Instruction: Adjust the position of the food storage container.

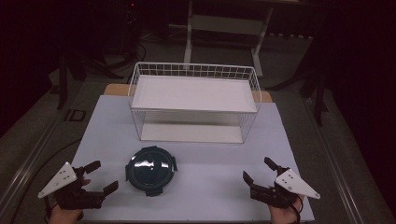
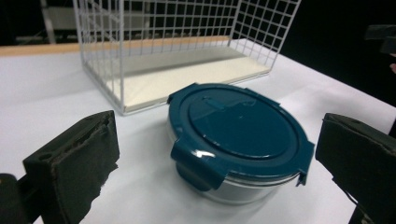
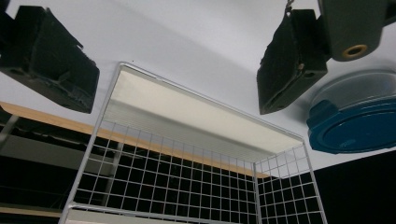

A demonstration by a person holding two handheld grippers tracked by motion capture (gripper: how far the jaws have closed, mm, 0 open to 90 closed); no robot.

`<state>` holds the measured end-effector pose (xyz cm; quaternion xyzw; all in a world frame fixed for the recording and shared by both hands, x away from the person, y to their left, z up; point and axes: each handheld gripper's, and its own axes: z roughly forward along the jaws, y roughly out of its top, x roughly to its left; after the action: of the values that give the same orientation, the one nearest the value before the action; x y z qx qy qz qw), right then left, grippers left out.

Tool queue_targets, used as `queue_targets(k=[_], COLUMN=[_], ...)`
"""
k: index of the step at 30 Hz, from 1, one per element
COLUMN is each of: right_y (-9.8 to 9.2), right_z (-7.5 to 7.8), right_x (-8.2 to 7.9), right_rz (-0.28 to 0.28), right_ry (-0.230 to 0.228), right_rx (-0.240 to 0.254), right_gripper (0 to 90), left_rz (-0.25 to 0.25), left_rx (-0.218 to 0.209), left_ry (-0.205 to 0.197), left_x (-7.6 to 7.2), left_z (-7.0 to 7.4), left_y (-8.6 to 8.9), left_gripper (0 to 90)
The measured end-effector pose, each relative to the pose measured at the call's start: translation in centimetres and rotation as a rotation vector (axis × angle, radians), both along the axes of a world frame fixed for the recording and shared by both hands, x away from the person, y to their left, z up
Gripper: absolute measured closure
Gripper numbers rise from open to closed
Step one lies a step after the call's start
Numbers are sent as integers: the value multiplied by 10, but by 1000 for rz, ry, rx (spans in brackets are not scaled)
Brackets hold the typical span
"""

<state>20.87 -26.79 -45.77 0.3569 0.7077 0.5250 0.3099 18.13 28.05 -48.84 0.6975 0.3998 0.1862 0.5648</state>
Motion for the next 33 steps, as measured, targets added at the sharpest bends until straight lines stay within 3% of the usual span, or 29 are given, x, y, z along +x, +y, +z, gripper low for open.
queue_targets(k=[8, 15, 17, 20, 22, 24, 26, 28, 33], right_y=[1, 0, 0, -1, -1, -1, -1, -1, 0], right_z=[1, 0, 0, -1, -1, -1, -2, -2, -1], right_x=[-1, 0, 0, 0, 1, 1, 2, 2, 1], right_rz=[3, 1, 2, -1, -4, -11, -10, -11, -7], right_ry=[-1, 5, 6, 12, 19, 23, 25, 25, 28], right_rx=[1, 9, 11, 12, 20, 23, 27, 24, 22], right_gripper=[128, 128, 128, 128, 128, 128, 128, 128, 128], left_rz=[-30, -22, -42, -45, -62, -102, -120, -127, -136], left_rx=[11, 12, -24, -31, 14, 20, 23, 57, 111], left_ry=[21, 17, 10, 28, 49, 49, 77, 82, 106], left_x=[1, 0, 0, 1, 3, 4, 7, 10, 15], left_z=[-1, 0, 3, 7, 13, 17, 21, 23, 21], left_y=[-3, -3, -2, -2, -2, 0, 3, 7, 20], left_gripper=[0, 0, 0, 0, 0, 0, 0, 0, 119])
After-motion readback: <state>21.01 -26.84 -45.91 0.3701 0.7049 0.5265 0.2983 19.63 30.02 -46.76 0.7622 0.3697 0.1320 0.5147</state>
